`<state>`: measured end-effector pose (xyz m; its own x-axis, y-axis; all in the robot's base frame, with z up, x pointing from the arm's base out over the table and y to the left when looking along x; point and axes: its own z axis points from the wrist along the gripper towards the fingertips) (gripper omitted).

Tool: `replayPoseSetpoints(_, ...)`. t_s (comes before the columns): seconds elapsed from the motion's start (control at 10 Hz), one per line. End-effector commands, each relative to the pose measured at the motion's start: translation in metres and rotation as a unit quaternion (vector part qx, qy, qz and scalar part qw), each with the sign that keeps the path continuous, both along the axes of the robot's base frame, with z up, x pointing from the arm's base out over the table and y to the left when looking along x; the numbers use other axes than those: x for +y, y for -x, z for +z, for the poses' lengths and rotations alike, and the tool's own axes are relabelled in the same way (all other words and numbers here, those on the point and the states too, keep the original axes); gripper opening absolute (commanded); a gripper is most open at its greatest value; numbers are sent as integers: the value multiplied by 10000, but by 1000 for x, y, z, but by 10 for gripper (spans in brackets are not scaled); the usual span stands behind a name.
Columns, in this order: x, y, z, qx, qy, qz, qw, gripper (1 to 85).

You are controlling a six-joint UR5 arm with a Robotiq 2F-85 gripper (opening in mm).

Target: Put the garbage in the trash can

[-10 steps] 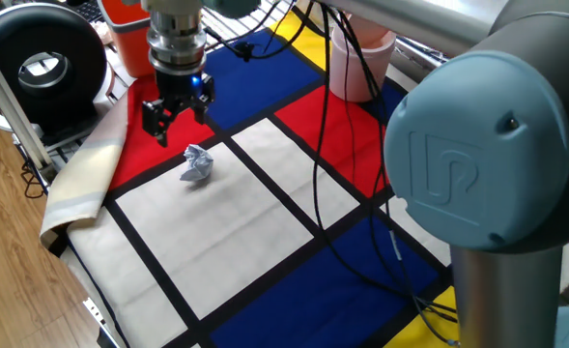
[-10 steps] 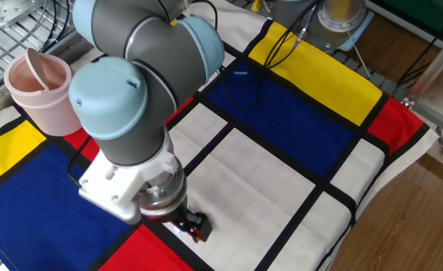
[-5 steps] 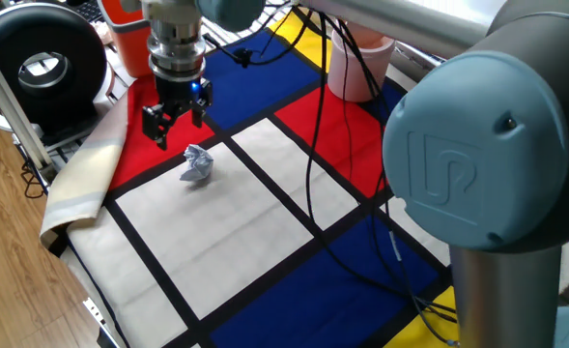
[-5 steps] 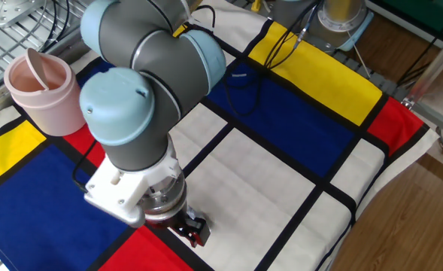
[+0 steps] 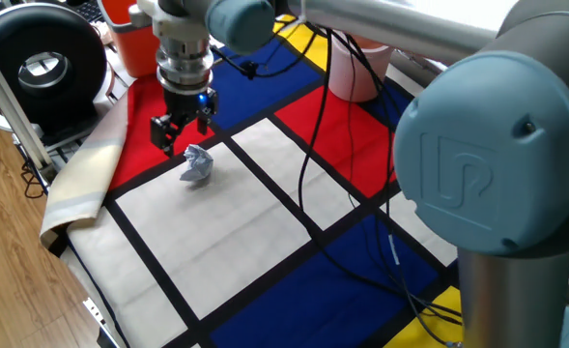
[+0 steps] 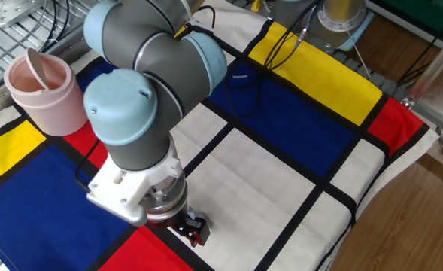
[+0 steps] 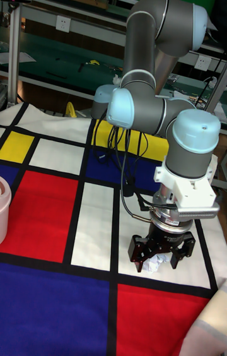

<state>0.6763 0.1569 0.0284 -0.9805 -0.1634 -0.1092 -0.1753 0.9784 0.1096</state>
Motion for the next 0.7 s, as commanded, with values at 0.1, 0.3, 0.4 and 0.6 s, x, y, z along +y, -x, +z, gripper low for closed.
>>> replayPoseSetpoints(0.1,0,10,-6,-94,87,-105,9999,783)
replayPoseSetpoints(0.3,1,12,-3,-91,129,-142,9998,773)
replayPoseSetpoints(0.4,0,12,-2,-73,142,-163,9997,747)
replayPoseSetpoints(0.6,-4,14,1,-35,210,-175,9996,703)
